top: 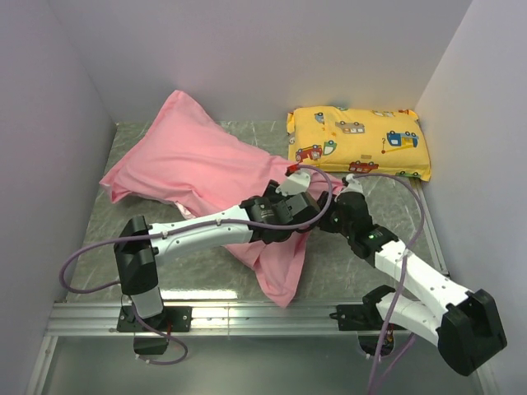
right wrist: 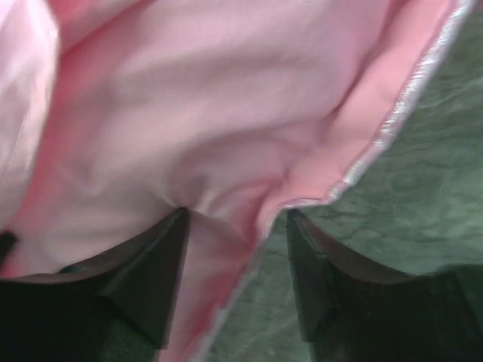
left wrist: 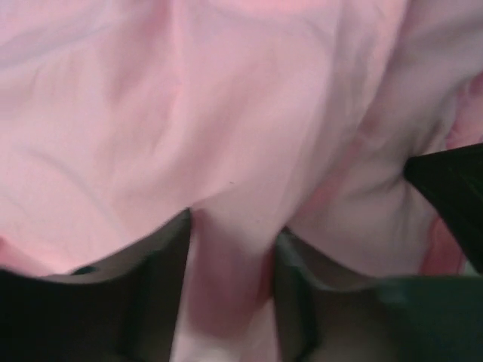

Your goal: Remove the pillowcase from the pillow

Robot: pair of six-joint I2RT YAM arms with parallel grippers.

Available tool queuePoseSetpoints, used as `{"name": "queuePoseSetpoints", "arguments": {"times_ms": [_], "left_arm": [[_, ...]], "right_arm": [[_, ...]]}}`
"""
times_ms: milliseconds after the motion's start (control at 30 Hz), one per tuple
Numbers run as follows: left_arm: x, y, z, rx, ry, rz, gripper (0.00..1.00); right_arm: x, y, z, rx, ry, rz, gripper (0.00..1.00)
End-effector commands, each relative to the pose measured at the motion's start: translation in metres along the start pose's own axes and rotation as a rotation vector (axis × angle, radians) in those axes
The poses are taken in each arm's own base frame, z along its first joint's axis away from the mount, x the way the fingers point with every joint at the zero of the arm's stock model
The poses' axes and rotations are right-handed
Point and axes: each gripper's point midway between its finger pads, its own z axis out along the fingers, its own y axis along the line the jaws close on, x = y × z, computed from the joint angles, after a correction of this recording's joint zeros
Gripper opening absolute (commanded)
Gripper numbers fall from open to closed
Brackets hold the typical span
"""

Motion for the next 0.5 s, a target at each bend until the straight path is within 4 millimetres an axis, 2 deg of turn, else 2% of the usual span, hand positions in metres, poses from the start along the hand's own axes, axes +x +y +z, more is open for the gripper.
{"name": "queuePoseSetpoints", "arguments": {"times_ms": [0,33,67,100,167,233,267,300,367,400,467], "left_arm": [[-0.021,0.024,-0.004,-0.079,-0.044,-0.046,0.41],[-0.026,0.032,-0.004,-0.086,-0.053,-0.068,0.34],[-0.028,0.037,-0.004,-0.093,-0.057,-0.079,0.22],[-0.033,0.05,-0.005,-0.107,-0.066,-0.107,0.17],[-0.036,0.065,-0.004,-0.134,-0.071,-0.137,0.12],[-0.043,0.087,-0.005,-0.156,-0.088,-0.201,0.12],[-0.045,0.095,-0.005,-0.159,-0.092,-0.229,0.11],[-0.047,0.112,0.0,-0.183,-0.091,-0.27,0.1],[-0.049,0.129,0.001,-0.165,-0.107,-0.361,0.09],[-0.043,0.152,0.006,-0.189,-0.104,-0.419,0.08],[-0.044,0.161,0.013,-0.142,-0.114,-0.5,0.07]], "right_arm": [[-0.011,0.01,0.01,-0.044,-0.042,0.019,0.54],[-0.011,0.008,0.011,-0.031,-0.045,0.018,0.48],[-0.012,0.003,0.012,-0.004,-0.054,0.016,0.34],[-0.013,0.0,0.012,0.012,-0.059,0.016,0.27],[-0.016,-0.007,0.011,0.046,-0.068,0.012,0.12],[-0.019,-0.014,0.011,0.067,-0.074,0.012,0.03],[-0.02,-0.018,0.011,0.08,-0.076,0.014,0.0],[-0.02,-0.022,0.011,0.089,-0.075,0.017,0.0],[-0.023,-0.033,0.012,0.118,-0.078,0.024,0.0],[-0.024,-0.038,0.012,0.133,-0.077,0.031,0.0],[-0.029,-0.055,0.013,0.171,-0.079,0.054,0.0]]}}
